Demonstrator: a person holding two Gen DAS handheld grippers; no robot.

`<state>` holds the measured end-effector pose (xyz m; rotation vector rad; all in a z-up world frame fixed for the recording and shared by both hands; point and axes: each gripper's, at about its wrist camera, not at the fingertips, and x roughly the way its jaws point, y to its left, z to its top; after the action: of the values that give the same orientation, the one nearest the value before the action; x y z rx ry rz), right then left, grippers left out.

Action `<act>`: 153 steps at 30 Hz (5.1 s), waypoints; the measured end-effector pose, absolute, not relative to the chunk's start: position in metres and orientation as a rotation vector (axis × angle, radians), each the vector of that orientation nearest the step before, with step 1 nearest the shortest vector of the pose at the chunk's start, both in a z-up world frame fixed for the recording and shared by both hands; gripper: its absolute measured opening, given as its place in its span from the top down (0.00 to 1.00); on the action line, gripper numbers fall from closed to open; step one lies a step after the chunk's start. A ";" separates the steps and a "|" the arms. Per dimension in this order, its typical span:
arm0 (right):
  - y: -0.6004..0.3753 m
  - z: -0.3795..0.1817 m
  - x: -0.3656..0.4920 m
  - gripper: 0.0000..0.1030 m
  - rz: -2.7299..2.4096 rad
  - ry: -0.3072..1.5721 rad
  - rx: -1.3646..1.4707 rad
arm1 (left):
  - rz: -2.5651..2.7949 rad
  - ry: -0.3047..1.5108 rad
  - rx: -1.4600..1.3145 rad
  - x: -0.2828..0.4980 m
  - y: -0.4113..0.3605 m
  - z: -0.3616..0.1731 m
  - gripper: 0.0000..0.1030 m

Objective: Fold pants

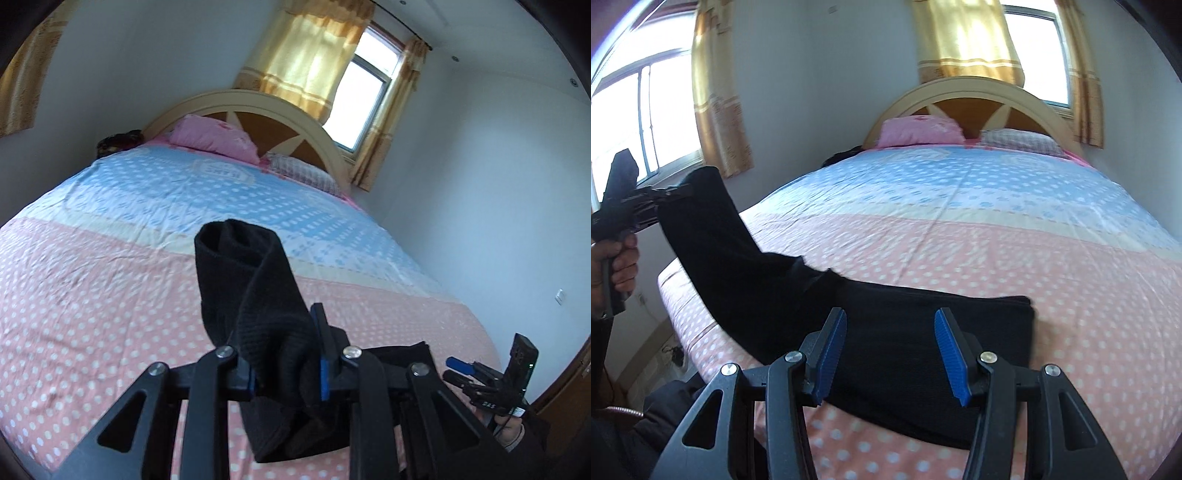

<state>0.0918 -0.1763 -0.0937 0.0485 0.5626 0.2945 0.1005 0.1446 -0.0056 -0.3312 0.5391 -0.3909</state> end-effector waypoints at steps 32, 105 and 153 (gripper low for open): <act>-0.286 -0.139 0.100 0.49 0.107 0.614 0.418 | -0.736 0.809 0.054 0.133 -0.160 -0.087 0.65; -0.205 -0.124 0.128 0.53 0.361 0.837 0.202 | -0.335 0.725 -0.132 0.128 0.014 -0.125 0.26; -0.244 -0.100 0.108 0.83 0.344 0.689 0.402 | -0.333 0.750 -0.140 0.146 0.023 -0.134 0.18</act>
<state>0.1079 -0.2442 -0.0998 0.4019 0.6887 0.3436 0.1460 0.0234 -0.1344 -0.1403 0.7501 -0.3332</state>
